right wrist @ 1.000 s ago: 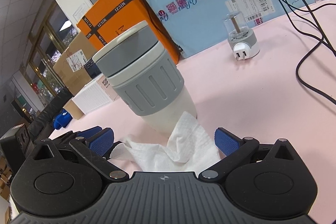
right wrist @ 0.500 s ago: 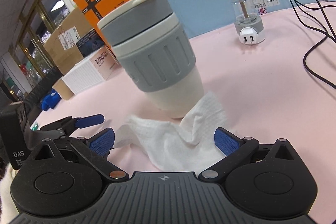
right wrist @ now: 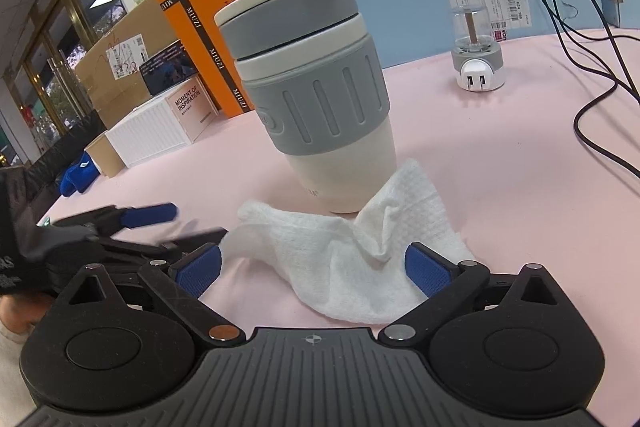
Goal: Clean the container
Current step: 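Lower the right gripper toward the white tissue beside the grey mug, then pinch the white tissue with the right gripper while the left gripper grasps the mug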
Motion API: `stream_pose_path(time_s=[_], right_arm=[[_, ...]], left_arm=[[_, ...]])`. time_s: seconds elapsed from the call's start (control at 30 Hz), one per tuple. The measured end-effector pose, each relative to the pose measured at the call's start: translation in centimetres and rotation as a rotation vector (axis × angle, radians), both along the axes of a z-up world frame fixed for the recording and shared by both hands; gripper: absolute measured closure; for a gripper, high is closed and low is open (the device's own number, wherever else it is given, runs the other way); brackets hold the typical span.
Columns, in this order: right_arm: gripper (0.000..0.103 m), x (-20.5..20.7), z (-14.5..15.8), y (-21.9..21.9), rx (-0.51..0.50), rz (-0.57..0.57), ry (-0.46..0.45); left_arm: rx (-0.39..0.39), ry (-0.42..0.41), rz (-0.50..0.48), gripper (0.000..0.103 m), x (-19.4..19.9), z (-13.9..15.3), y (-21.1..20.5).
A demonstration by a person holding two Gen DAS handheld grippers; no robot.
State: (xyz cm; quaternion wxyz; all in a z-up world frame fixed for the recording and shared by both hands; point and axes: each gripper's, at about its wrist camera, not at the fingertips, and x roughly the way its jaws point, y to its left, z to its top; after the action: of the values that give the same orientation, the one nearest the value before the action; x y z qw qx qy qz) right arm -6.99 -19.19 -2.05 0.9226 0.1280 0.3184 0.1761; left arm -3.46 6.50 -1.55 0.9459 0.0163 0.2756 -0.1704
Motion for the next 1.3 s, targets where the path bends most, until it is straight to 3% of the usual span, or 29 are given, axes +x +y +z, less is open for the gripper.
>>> stream_pose_path(time_s=[0.2,0.3,0.37,0.43,0.5,0.57,0.63,0.77,0.93,1.13,1.3], right_arm=[[0.003,1.0,0.0,2.2,-0.075,0.048,-0.007],[0.014,1.6,0.0,2.8,-0.128,0.04,-0.018],[0.032,1.7,0.0,2.9,-0.163,0.028,-0.029],[0.044,1.7,-0.1,2.7,-0.177,0.019,-0.04],[0.053,1.7,-0.1,2.1,-0.165,0.013,-0.043],[0.076,1.8,0.0,1.5,-0.142,0.017,-0.043],[0.085,1.8,0.0,0.9,-0.101,0.043,-0.042],[0.089,0.4,0.9,-0.5,0.064,0.095,-0.132],[0.089,-1.3,3.6,-2.4,0.151,0.052,-0.321],[0.089,-0.4,4.5,-3.4,0.215,-0.005,-0.346],[0.089,-0.5,4.2,-3.3,0.212,-0.042,-0.351]], left_arm=[[-0.024,-0.03,-0.016,0.0,-0.7,0.4,0.5],[-0.032,-0.038,-0.024,0.0,-0.8,0.6,0.5],[-0.039,-0.044,-0.024,0.0,-0.8,0.7,0.6],[-0.045,-0.057,-0.014,0.0,-0.9,0.9,0.8],[-0.062,-0.079,-0.007,0.0,-1.2,1.2,1.1],[-0.087,-0.113,-0.007,0.0,-1.5,1.8,1.3],[-0.113,-0.156,-0.004,0.0,-1.8,2.5,1.4],[-0.155,-0.252,-0.017,0.0,-1.9,4.3,0.9],[-0.142,-0.353,-0.103,0.0,-0.3,7.4,-2.0],[-0.167,-0.231,-0.202,0.0,6.2,10.8,-7.2],[-0.195,-0.171,-0.234,0.0,8.6,9.3,-8.3]])
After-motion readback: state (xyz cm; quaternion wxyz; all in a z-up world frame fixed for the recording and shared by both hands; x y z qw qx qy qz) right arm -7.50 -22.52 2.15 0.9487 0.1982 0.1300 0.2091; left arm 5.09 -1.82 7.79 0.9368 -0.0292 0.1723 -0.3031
